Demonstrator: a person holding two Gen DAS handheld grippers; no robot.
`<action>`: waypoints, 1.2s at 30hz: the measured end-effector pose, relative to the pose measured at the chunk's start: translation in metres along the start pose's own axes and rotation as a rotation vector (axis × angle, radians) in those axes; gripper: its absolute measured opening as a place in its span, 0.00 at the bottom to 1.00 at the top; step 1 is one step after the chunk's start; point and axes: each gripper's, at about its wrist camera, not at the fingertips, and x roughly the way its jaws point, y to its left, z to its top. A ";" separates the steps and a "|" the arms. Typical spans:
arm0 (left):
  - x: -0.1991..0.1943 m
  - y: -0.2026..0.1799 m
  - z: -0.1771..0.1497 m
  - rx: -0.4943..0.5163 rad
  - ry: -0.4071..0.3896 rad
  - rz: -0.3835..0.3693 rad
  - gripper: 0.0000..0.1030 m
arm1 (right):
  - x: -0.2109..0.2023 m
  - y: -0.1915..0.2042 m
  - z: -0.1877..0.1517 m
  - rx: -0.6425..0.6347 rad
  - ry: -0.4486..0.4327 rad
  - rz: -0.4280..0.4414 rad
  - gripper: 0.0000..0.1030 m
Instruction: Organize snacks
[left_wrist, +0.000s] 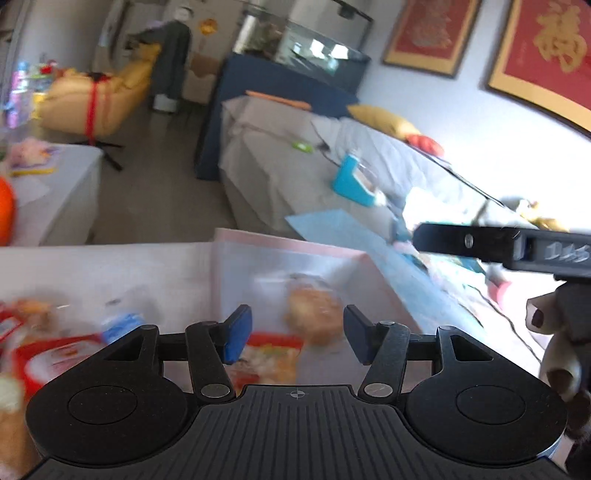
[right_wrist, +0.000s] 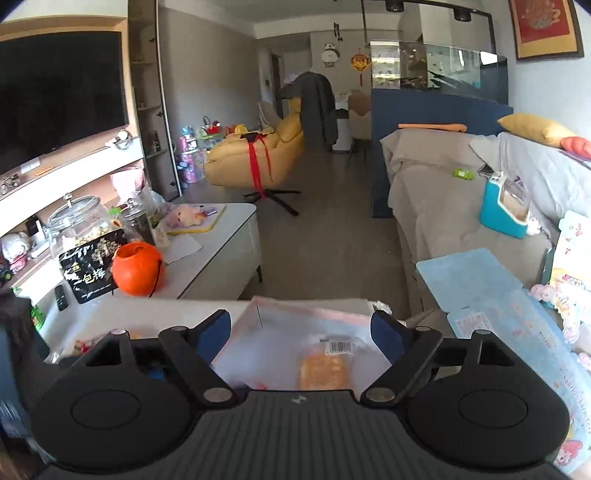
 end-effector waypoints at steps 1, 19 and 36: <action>-0.012 0.004 -0.004 0.002 -0.024 0.025 0.58 | 0.001 -0.001 -0.003 -0.010 0.006 -0.025 0.82; -0.150 0.085 -0.071 -0.113 0.014 0.311 0.58 | 0.163 0.182 -0.006 -0.239 0.343 0.099 0.48; -0.143 0.098 -0.080 -0.167 0.025 0.325 0.57 | 0.097 0.179 -0.079 -0.274 0.455 0.241 0.28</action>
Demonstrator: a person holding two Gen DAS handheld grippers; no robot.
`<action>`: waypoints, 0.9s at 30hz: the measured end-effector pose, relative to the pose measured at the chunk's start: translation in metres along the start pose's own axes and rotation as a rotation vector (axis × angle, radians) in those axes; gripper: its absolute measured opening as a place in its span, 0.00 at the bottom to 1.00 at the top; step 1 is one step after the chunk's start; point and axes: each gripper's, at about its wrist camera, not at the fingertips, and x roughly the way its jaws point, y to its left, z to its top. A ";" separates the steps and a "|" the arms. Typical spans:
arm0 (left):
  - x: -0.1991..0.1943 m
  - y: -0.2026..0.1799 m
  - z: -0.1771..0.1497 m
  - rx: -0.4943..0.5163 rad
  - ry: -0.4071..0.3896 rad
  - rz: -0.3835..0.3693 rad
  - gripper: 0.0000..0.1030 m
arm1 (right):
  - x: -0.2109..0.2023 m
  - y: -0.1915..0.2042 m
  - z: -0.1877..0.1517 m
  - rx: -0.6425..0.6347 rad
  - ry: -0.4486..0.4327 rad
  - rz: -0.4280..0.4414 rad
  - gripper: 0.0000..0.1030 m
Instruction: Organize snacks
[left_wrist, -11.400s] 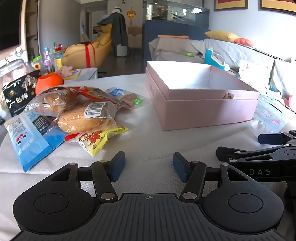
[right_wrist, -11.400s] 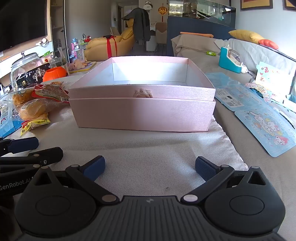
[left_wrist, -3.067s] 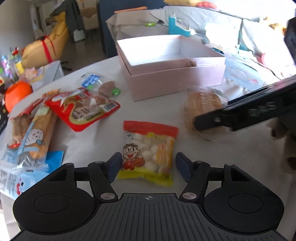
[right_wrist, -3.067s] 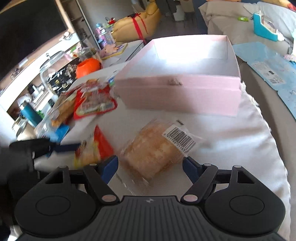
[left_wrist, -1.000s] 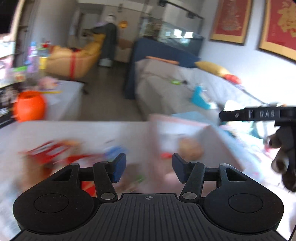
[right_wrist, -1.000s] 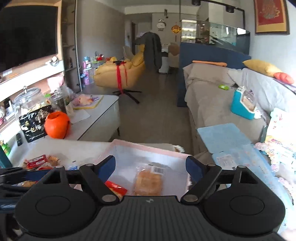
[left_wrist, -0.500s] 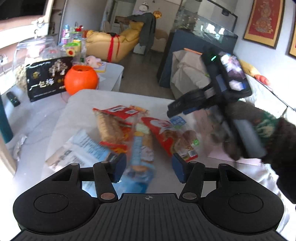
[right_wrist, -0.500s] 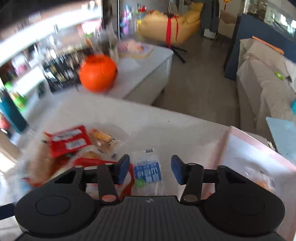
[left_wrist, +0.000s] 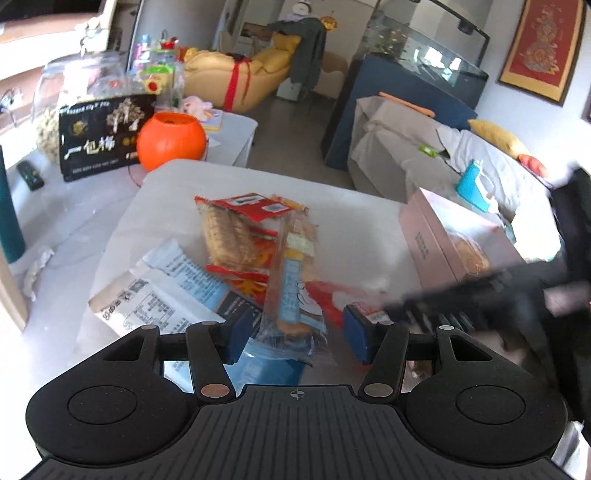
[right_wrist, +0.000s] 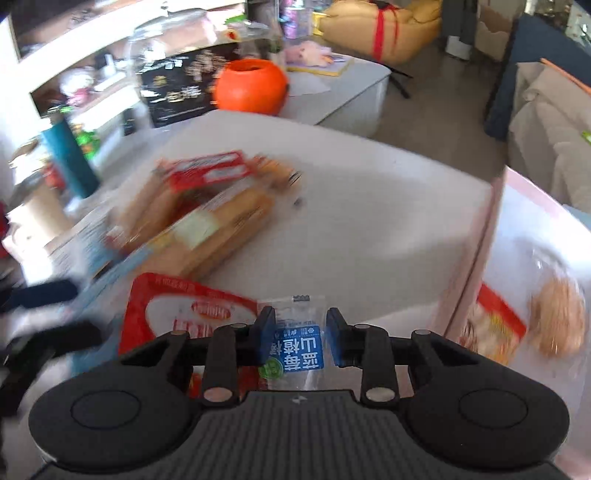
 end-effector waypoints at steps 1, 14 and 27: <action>-0.002 -0.002 0.001 0.004 -0.008 0.001 0.57 | -0.006 -0.004 -0.011 0.013 0.009 0.032 0.28; 0.077 -0.021 0.108 0.101 0.025 -0.028 0.57 | -0.058 -0.050 -0.111 0.144 -0.171 -0.046 0.56; 0.210 -0.028 0.144 -0.003 0.255 0.202 0.52 | -0.062 -0.057 -0.156 0.231 -0.320 -0.048 0.74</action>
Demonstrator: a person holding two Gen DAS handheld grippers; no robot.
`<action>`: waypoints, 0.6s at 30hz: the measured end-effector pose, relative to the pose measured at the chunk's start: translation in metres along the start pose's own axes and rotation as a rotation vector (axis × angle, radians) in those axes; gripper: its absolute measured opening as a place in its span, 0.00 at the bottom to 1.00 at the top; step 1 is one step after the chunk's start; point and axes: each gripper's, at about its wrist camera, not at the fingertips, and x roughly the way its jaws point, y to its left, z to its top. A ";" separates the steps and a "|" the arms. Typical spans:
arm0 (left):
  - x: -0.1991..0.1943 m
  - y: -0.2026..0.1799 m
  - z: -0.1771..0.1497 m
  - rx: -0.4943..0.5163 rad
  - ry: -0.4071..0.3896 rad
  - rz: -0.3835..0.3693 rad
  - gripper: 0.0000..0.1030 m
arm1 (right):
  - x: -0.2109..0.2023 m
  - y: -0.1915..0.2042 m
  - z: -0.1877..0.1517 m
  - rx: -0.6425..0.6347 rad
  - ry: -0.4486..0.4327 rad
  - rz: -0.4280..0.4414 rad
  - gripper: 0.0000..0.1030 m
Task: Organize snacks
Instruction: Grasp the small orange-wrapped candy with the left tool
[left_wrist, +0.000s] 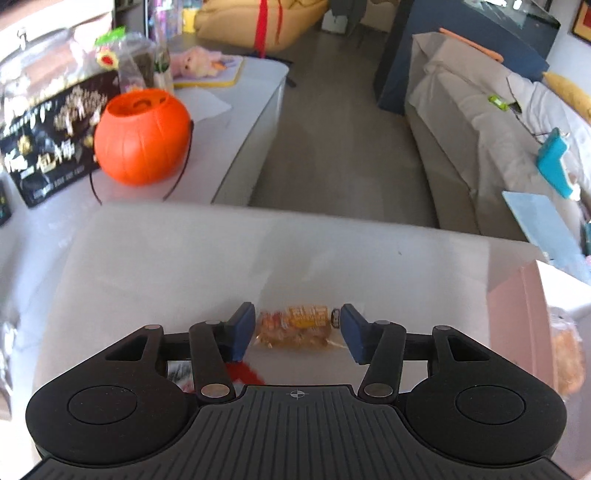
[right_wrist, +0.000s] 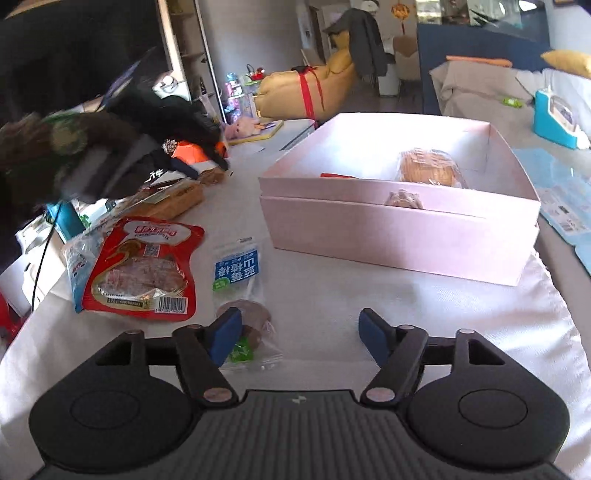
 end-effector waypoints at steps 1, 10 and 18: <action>0.002 -0.003 0.000 0.012 -0.003 0.009 0.52 | 0.001 0.001 0.000 -0.006 0.001 0.002 0.75; -0.010 -0.022 -0.021 0.128 -0.016 -0.038 0.29 | -0.001 -0.003 0.000 0.014 -0.004 0.024 0.77; -0.038 -0.038 -0.063 0.183 0.173 -0.258 0.25 | -0.001 -0.003 0.000 0.024 -0.007 0.029 0.77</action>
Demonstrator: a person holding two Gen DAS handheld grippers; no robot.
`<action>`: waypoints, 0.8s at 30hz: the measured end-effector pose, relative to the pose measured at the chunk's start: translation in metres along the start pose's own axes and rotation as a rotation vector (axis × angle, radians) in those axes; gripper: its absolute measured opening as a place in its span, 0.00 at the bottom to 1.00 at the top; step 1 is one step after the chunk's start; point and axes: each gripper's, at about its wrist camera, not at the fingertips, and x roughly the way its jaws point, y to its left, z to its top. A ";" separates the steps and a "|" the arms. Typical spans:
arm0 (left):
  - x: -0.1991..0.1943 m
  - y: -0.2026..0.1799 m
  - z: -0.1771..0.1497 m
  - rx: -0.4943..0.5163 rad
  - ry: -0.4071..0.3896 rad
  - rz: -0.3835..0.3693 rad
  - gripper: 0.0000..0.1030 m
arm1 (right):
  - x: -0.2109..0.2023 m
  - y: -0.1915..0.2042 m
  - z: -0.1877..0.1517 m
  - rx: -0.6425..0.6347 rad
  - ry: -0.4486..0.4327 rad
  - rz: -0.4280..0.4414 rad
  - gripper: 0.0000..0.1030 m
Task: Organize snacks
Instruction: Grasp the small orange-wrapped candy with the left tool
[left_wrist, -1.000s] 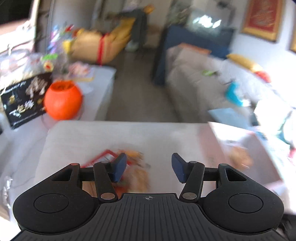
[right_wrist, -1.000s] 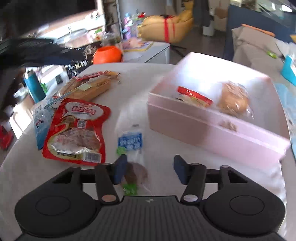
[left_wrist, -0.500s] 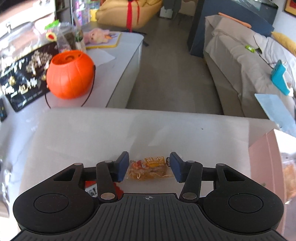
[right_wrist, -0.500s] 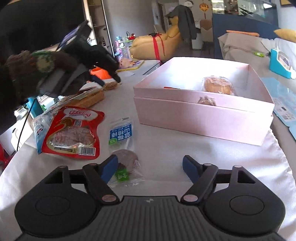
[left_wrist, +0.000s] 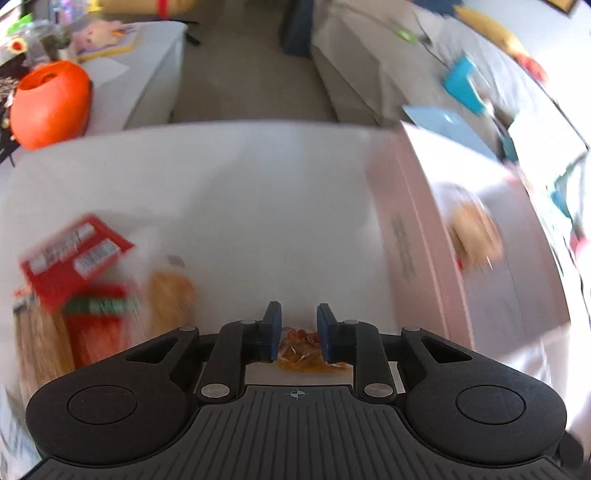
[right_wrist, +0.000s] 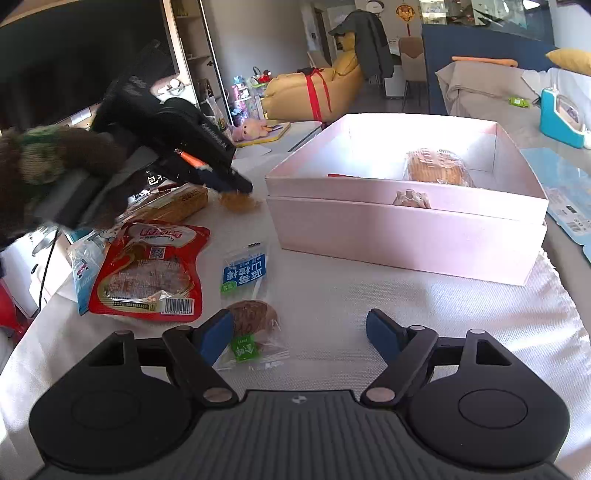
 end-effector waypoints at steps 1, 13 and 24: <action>-0.002 -0.004 -0.005 0.016 0.009 0.001 0.25 | 0.000 0.000 0.000 0.000 0.000 0.000 0.77; -0.036 -0.023 -0.039 0.091 -0.061 0.019 0.27 | 0.001 0.000 0.000 -0.001 0.001 0.001 0.78; -0.018 -0.047 -0.061 0.174 0.062 0.014 0.30 | 0.002 0.001 0.000 -0.009 0.003 -0.002 0.79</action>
